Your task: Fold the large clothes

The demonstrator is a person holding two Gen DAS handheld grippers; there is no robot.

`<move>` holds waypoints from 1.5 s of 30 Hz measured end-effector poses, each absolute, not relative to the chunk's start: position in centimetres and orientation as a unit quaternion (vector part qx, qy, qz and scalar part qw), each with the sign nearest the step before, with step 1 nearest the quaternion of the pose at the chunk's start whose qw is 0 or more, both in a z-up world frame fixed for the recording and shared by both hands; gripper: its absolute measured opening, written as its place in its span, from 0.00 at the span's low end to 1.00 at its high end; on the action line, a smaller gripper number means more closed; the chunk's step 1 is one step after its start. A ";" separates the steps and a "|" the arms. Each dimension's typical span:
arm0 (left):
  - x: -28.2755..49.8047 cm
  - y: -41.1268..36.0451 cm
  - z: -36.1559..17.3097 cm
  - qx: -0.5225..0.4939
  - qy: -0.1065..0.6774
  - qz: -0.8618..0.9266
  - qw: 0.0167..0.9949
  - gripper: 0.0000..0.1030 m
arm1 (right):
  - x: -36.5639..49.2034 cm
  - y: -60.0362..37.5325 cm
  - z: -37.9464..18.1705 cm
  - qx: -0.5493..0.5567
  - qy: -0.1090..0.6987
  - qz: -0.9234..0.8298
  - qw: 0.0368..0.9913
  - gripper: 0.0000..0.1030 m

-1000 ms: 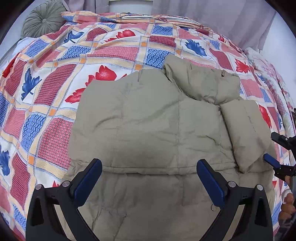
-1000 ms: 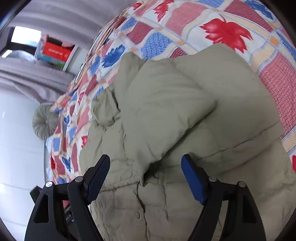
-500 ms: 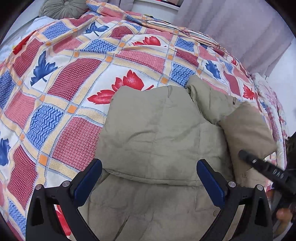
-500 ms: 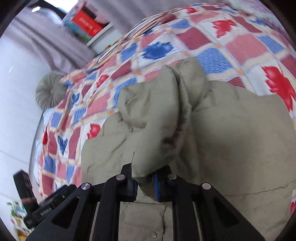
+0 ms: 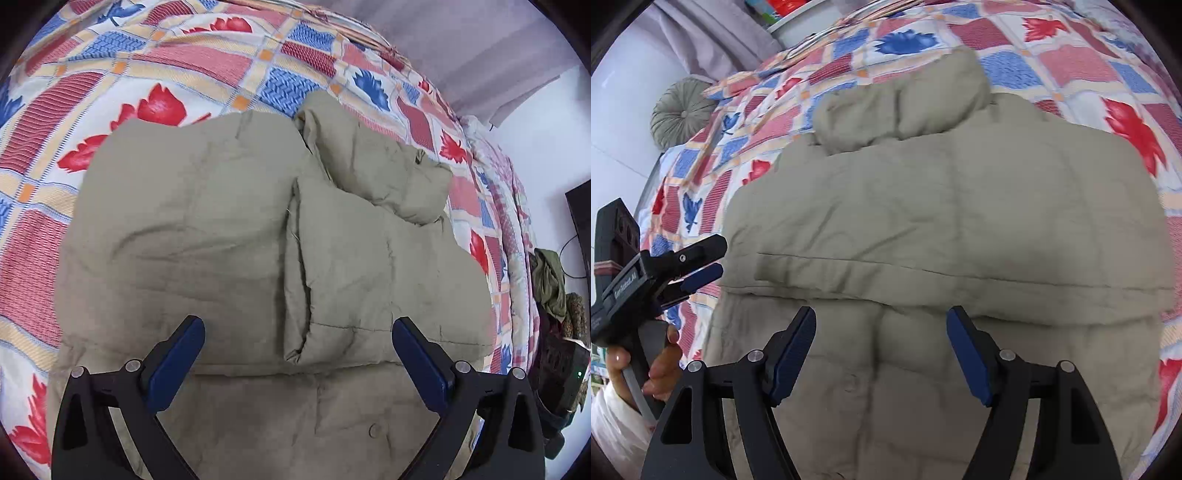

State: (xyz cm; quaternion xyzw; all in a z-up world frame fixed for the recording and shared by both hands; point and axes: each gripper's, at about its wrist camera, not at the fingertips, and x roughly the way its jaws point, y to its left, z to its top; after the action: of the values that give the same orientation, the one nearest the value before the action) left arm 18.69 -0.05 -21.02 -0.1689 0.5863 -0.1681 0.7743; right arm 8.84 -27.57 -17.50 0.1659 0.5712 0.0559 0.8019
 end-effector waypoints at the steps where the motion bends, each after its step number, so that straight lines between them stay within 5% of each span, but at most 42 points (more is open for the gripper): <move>1: 18.9 -0.8 -21.6 -0.164 0.589 -0.168 0.773 0.85 | 8.2 -28.8 -17.7 0.160 0.574 0.043 0.802 0.44; 2: 19.4 -1.8 -22.2 -0.155 0.598 -0.170 0.768 0.77 | 7.7 -30.0 -17.9 0.157 0.578 0.030 0.801 0.41; 4: 20.1 -3.4 -23.0 -0.144 0.613 -0.179 0.756 0.30 | 6.7 -32.6 -18.6 0.159 0.581 0.003 0.798 0.34; 6: 20.5 -4.8 -23.0 -0.146 0.619 -0.190 0.748 0.12 | 6.1 -34.9 -19.0 0.156 0.580 -0.022 0.799 0.32; 12: 20.2 -4.2 -19.4 -0.128 0.566 -0.163 0.798 0.10 | 6.6 -39.9 -19.1 0.134 0.555 -0.114 0.813 0.32; 16: 20.2 -3.0 -21.4 -0.094 0.588 -0.140 0.791 0.10 | 7.6 -42.1 -18.3 0.119 0.535 -0.135 0.825 0.23; 24: 20.0 -1.5 -22.0 -0.061 0.580 -0.069 0.809 0.11 | 8.4 -42.5 -22.0 0.138 0.559 -0.143 0.805 0.23; 30: 19.3 1.8 -19.4 -0.066 0.569 -0.054 0.818 0.11 | 5.8 -41.8 -19.2 0.145 0.575 -0.115 0.797 0.33; 37: 20.2 -1.1 -16.8 -0.058 0.548 -0.097 0.829 0.11 | 4.6 -43.2 -14.9 0.150 0.511 -0.135 0.836 0.34; 45: 21.4 -6.3 -21.0 0.015 0.563 -0.058 0.824 0.11 | 11.5 -43.9 -17.5 0.226 0.501 -0.104 0.829 0.34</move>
State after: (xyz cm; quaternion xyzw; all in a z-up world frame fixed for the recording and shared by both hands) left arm 21.37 -6.27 -21.03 0.0153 0.5633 -0.0580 0.8241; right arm 11.53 -43.94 -17.46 0.2256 0.5014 -0.1037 0.8288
